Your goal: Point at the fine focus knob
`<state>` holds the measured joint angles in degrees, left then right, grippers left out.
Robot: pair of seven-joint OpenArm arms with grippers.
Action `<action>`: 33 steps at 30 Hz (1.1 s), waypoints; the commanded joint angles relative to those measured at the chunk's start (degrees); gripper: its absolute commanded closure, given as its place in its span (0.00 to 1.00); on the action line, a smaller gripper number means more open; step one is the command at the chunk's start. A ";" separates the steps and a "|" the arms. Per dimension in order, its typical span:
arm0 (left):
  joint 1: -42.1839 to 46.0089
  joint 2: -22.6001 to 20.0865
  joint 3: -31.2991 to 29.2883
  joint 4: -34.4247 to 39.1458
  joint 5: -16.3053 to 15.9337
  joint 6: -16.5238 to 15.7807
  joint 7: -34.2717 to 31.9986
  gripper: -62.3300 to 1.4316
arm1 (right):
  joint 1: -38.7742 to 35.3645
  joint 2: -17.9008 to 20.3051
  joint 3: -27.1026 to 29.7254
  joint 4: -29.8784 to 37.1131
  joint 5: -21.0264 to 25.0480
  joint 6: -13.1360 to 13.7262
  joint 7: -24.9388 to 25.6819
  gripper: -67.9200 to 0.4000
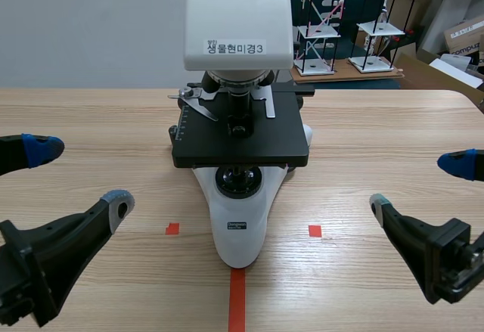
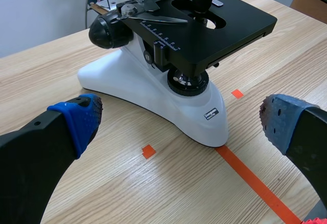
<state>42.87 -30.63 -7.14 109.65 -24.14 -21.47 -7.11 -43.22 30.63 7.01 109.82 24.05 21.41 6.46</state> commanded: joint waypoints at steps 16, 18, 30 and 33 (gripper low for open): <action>-0.07 0.00 0.04 0.90 -0.63 -0.26 -0.83 0.00 | 0.37 0.15 -0.20 0.70 0.42 -0.22 0.92 0.13; -0.07 0.00 0.04 0.90 -0.63 -0.26 -0.83 0.00 | 0.37 0.15 -0.20 0.70 0.42 -0.22 0.92 0.13; -0.07 0.00 0.04 0.90 -0.66 -0.26 -0.81 0.00 | 0.39 0.15 -0.20 0.70 0.42 -0.42 0.94 0.13; -0.07 0.00 0.04 0.90 -0.66 -0.28 -0.83 0.00 | 0.63 0.13 -0.20 0.70 0.42 -0.52 0.92 0.16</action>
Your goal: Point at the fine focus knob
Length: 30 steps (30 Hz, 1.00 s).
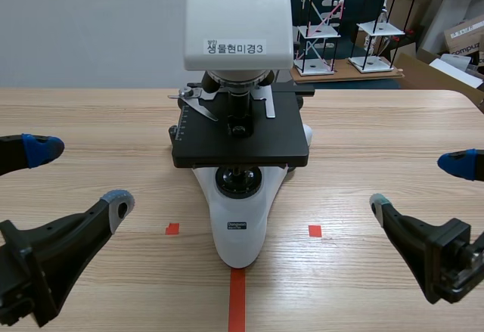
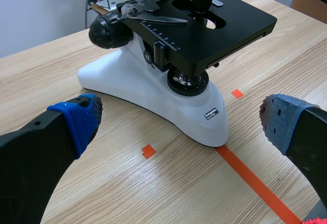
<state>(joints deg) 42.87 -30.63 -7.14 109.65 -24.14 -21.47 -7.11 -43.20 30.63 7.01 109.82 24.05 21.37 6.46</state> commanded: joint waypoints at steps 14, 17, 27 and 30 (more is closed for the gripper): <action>-0.04 0.00 0.04 0.90 -0.63 -0.28 -0.79 0.00 | 9.05 0.11 -0.20 -4.63 0.44 -2.32 -4.61 0.98; -0.04 0.00 0.04 0.90 -0.63 -0.28 -0.79 0.00 | 12.39 0.11 -0.22 -9.66 0.46 -2.27 -2.80 0.98; -0.04 0.00 0.04 0.90 -0.63 -0.28 -0.81 0.00 | 26.99 0.11 -0.35 -28.09 0.39 4.46 5.05 0.99; -0.04 0.00 0.04 0.90 -0.63 -0.28 -0.81 0.00 | 31.65 0.13 -1.31 -33.31 -0.83 5.90 7.80 0.99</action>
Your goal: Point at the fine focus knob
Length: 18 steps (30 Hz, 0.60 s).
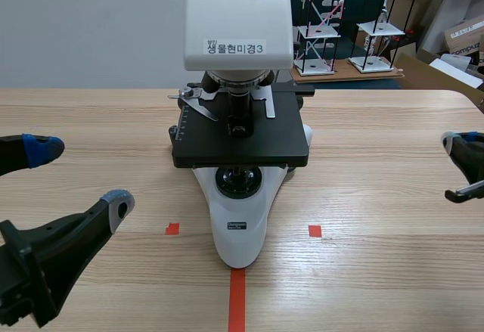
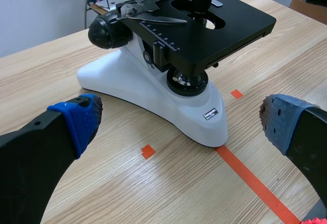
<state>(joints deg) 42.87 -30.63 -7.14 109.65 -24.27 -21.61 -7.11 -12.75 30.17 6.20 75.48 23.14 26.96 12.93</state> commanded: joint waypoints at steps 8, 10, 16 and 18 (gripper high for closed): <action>-0.04 0.00 0.04 0.90 -0.50 -0.15 -0.81 0.00 | 12.48 -1.27 -6.27 -10.73 -10.62 2.71 10.01 0.99; -0.04 0.00 0.04 0.90 -0.50 -0.15 -0.81 0.00 | 14.86 -2.43 -7.23 -13.22 -13.40 2.71 11.58 0.99; -0.04 0.00 0.04 0.90 -0.50 -0.15 -0.81 0.00 | 20.85 -5.03 -9.70 -18.25 -20.37 2.78 16.46 0.99; -0.04 0.00 0.04 0.90 -0.52 -0.15 -0.81 0.00 | 22.51 -5.60 -10.25 -19.06 -21.57 3.19 17.53 0.99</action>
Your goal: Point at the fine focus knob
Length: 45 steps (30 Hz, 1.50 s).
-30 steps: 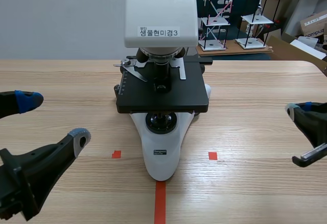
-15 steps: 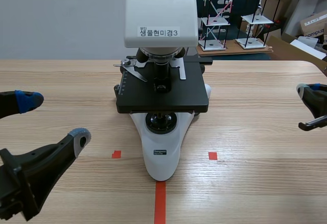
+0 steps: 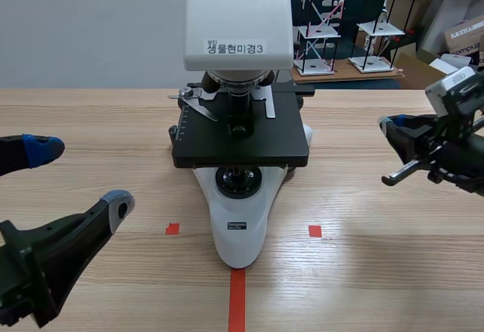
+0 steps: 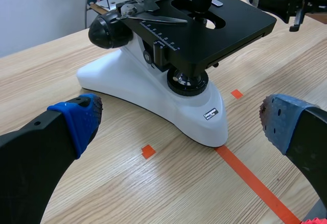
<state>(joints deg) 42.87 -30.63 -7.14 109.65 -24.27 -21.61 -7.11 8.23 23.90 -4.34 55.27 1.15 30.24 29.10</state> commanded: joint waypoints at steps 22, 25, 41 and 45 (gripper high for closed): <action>-0.04 0.00 0.04 0.90 -0.52 -0.15 -0.83 0.00 | 5.14 -1.68 0.13 0.63 -5.07 2.82 2.14 0.99; -0.04 0.00 0.04 0.90 -0.52 -0.15 -0.83 0.00 | 5.14 -1.68 0.13 0.63 -5.07 2.80 2.14 0.99; -0.04 0.00 0.04 0.90 -0.52 -0.15 -0.81 0.00 | 5.11 -1.68 0.13 0.63 -5.07 2.38 1.77 0.99; -0.04 0.00 0.04 0.90 -0.52 -0.15 -0.81 0.00 | 5.11 -1.68 0.13 0.63 -5.07 2.38 1.73 0.99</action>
<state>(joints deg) 42.87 -30.63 -7.14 109.65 -24.27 -21.61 -7.11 12.62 21.87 -4.58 54.96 -4.73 32.82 29.93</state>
